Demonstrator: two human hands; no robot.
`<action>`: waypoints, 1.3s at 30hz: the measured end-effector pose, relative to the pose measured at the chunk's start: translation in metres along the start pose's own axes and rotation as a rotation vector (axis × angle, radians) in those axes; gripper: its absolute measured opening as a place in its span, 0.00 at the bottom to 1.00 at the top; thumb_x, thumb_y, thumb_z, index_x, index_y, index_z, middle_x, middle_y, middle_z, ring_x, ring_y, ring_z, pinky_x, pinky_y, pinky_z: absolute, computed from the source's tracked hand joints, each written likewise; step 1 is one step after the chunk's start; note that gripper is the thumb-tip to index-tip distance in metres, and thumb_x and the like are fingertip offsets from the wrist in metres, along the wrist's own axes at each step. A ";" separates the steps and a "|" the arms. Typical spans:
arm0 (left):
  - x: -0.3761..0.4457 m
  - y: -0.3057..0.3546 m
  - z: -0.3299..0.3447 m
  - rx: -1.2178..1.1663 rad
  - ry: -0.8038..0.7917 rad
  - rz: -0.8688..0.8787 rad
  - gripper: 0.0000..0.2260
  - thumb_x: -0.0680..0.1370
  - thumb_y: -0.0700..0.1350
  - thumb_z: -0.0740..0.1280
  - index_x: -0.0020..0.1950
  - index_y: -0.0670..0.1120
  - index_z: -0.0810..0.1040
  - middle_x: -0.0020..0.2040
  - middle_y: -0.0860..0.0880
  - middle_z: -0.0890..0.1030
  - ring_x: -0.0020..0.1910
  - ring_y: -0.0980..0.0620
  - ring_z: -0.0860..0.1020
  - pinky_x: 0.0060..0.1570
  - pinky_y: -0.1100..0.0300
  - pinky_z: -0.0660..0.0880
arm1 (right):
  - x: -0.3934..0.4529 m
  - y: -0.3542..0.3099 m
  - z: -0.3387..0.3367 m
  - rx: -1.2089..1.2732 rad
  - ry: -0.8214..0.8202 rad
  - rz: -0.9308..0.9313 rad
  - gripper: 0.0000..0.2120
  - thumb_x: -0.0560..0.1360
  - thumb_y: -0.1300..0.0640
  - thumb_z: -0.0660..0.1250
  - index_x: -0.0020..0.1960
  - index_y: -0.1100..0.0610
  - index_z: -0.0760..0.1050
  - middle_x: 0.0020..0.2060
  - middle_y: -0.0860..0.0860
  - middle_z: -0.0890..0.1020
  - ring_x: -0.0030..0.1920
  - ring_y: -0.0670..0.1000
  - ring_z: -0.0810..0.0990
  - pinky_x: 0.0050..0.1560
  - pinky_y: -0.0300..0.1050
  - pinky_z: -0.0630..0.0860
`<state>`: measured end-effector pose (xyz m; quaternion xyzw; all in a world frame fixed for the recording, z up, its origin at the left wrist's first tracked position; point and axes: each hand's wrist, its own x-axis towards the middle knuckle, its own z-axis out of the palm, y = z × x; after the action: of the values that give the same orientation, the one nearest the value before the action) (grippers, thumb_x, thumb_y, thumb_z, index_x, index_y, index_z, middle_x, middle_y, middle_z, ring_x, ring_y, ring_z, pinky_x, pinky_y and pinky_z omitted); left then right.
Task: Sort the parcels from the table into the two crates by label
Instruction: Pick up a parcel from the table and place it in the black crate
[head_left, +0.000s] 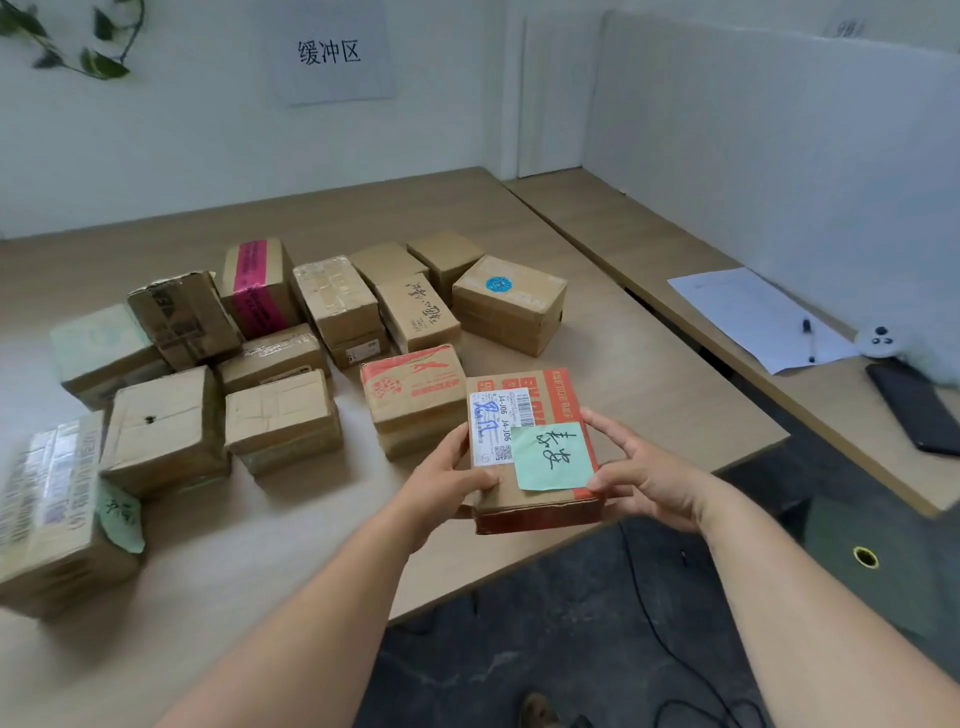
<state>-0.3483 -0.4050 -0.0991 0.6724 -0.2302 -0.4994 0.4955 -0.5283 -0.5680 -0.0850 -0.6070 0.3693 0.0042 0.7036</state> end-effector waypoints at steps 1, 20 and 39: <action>-0.004 -0.003 -0.002 0.009 -0.005 0.019 0.29 0.77 0.38 0.67 0.72 0.59 0.61 0.62 0.56 0.77 0.58 0.52 0.79 0.54 0.47 0.79 | -0.003 0.002 0.005 -0.003 0.011 -0.019 0.42 0.73 0.69 0.71 0.76 0.38 0.59 0.56 0.54 0.83 0.55 0.57 0.83 0.51 0.56 0.82; -0.106 -0.049 -0.113 0.206 0.535 0.280 0.25 0.78 0.46 0.67 0.73 0.57 0.64 0.69 0.55 0.70 0.63 0.57 0.71 0.59 0.57 0.73 | 0.028 -0.023 0.126 -0.181 -0.138 -0.239 0.42 0.71 0.74 0.68 0.67 0.32 0.63 0.54 0.58 0.83 0.53 0.61 0.83 0.52 0.63 0.81; -0.186 -0.086 -0.164 0.288 0.996 0.119 0.28 0.75 0.47 0.71 0.73 0.56 0.65 0.67 0.55 0.73 0.64 0.59 0.72 0.60 0.62 0.71 | 0.108 -0.084 0.235 -0.355 -0.618 -0.270 0.42 0.70 0.73 0.69 0.67 0.32 0.66 0.54 0.58 0.82 0.52 0.60 0.84 0.53 0.60 0.81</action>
<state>-0.2900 -0.1497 -0.0918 0.8755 -0.0709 -0.0532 0.4750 -0.2902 -0.4361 -0.0724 -0.7327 0.0501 0.1584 0.6600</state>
